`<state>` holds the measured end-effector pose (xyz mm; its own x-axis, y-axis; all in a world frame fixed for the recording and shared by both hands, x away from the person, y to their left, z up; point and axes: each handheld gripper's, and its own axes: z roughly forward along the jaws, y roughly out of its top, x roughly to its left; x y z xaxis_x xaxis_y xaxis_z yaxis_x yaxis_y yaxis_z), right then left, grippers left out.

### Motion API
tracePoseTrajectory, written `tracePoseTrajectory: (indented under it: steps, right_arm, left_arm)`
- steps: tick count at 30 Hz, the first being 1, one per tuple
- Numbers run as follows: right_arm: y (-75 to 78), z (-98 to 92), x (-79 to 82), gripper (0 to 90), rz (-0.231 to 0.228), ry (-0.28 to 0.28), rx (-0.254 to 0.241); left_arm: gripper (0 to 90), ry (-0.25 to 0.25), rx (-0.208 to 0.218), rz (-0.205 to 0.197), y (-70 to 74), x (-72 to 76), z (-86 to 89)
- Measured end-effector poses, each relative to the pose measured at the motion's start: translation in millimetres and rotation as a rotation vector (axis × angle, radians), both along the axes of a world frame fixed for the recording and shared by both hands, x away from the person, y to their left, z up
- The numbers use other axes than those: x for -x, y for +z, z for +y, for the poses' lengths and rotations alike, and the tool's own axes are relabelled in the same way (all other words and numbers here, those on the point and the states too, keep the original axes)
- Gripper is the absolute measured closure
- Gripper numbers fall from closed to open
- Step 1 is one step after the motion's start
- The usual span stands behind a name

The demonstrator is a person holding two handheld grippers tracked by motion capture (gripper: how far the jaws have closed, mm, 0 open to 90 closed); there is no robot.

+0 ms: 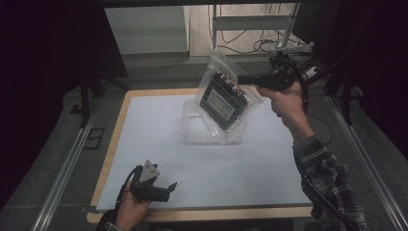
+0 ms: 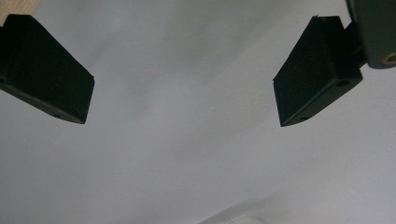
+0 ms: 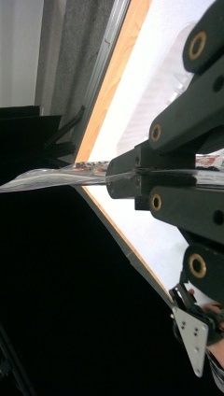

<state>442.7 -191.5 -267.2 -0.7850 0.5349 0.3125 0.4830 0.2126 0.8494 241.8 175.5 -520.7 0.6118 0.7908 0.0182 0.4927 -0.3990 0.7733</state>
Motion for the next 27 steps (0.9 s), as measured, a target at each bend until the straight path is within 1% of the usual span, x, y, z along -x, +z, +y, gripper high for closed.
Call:
tracePoseTrajectory:
  steps: [4, 5, 7, 10, 12, 17, 18, 20, 23, 27]
  right_arm:
    - [0.3, 6.6, -10.2, 88.8, -0.007, -0.010, 0.011]
    - [0.3, 6.6, -10.2, 88.8, -0.007, -0.010, 0.011]
    - [0.5, 13.5, -17.4, 88.8, -0.014, -0.019, 0.027]
    - [-0.8, 20.8, -24.3, 88.8, -0.021, -0.021, 0.038]
    - [-3.0, 25.8, -29.1, 88.8, -0.028, -0.025, 0.055]
    - [-12.8, 35.9, -41.8, 88.8, -0.016, -0.026, 0.078]
    - [-12.8, 35.9, -41.8, 88.8, -0.016, -0.026, 0.078]
    - [-19.3, 40.8, -47.9, 88.8, -0.009, -0.022, 0.099]
    - [-21.9, 43.2, -51.8, 88.8, -0.005, -0.014, 0.088]
    - [-22.1, 48.4, -54.2, 88.7, -0.004, -0.008, 0.104]
  left_arm:
    - [4.9, 0.000, 0.002, 0.002, -0.1, -0.1, 0.1]
    - [4.9, 0.000, 0.002, 0.002, -0.1, -0.1, 0.1]
    - [4.9, 0.000, 0.002, 0.002, -0.1, -0.1, 0.2]
    - [4.9, 0.000, 0.003, 0.001, 0.0, -0.1, 0.6]
    - [5.0, 0.001, 0.004, 0.000, 0.0, 0.0, 0.8]
    - [4.9, 0.003, 0.010, -0.009, 0.6, 0.4, 1.5]
    - [4.9, 0.003, 0.010, -0.009, 0.6, 0.4, 1.5]
    - [4.8, 0.005, 0.016, -0.012, 0.7, 0.5, 2.0]
    - [4.7, 0.005, 0.015, -0.026, 0.4, 0.9, 1.8]
    - [4.7, 0.003, 0.013, -0.032, 0.6, 1.3, 1.4]
